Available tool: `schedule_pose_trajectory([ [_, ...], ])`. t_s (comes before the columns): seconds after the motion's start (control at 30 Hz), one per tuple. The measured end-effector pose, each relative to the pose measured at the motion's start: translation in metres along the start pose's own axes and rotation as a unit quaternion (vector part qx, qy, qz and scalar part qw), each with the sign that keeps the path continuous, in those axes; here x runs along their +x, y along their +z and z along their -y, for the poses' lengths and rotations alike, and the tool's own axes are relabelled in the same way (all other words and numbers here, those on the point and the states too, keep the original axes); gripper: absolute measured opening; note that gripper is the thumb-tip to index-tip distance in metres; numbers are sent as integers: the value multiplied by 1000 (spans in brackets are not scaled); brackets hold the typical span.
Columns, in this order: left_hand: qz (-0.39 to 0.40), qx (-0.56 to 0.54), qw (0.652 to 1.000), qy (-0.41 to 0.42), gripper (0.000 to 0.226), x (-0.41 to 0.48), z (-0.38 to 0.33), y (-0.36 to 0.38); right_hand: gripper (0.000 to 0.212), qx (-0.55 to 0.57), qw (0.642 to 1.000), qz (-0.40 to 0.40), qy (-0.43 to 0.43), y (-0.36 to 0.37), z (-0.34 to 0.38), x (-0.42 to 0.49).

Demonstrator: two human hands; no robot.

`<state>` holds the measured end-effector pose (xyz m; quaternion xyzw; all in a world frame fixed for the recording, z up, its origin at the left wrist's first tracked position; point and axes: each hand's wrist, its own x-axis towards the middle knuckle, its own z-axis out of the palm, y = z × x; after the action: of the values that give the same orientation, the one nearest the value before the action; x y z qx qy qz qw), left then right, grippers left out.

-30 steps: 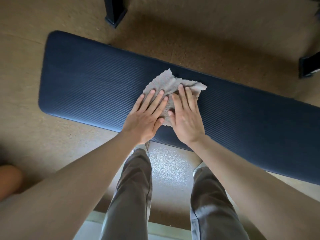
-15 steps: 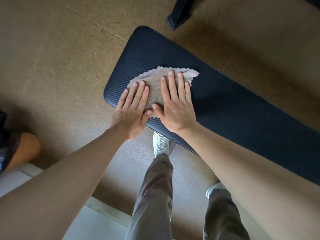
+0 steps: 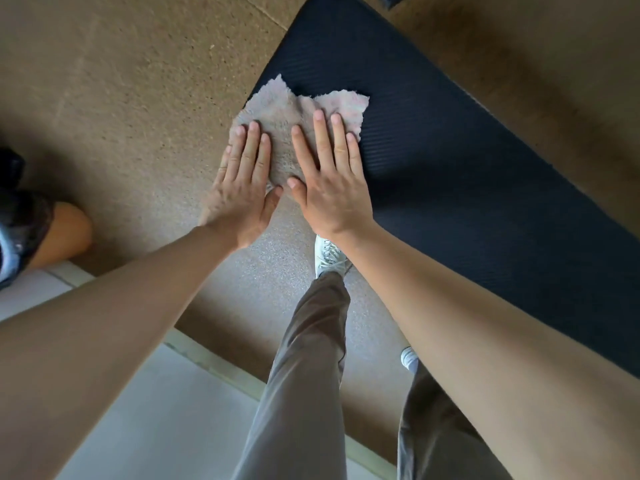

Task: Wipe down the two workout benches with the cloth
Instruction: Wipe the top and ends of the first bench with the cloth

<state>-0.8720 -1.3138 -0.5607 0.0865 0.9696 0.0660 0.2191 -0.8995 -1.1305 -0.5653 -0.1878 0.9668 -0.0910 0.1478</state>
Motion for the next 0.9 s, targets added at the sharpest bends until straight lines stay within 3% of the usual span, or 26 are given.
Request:
schedule_pose_trajectory([
  [0.33,52,39,992,109,71,-28,-108,26,66,54,990,8,133,16,-47,-135],
  [0.7,85,100,969,208,65,-43,-255,59,59,94,954,8,285,23,-119,-270],
  [0.9,88,121,955,256,69,-58,-330,82,66,102,929,9,355,31,-158,-336],
])
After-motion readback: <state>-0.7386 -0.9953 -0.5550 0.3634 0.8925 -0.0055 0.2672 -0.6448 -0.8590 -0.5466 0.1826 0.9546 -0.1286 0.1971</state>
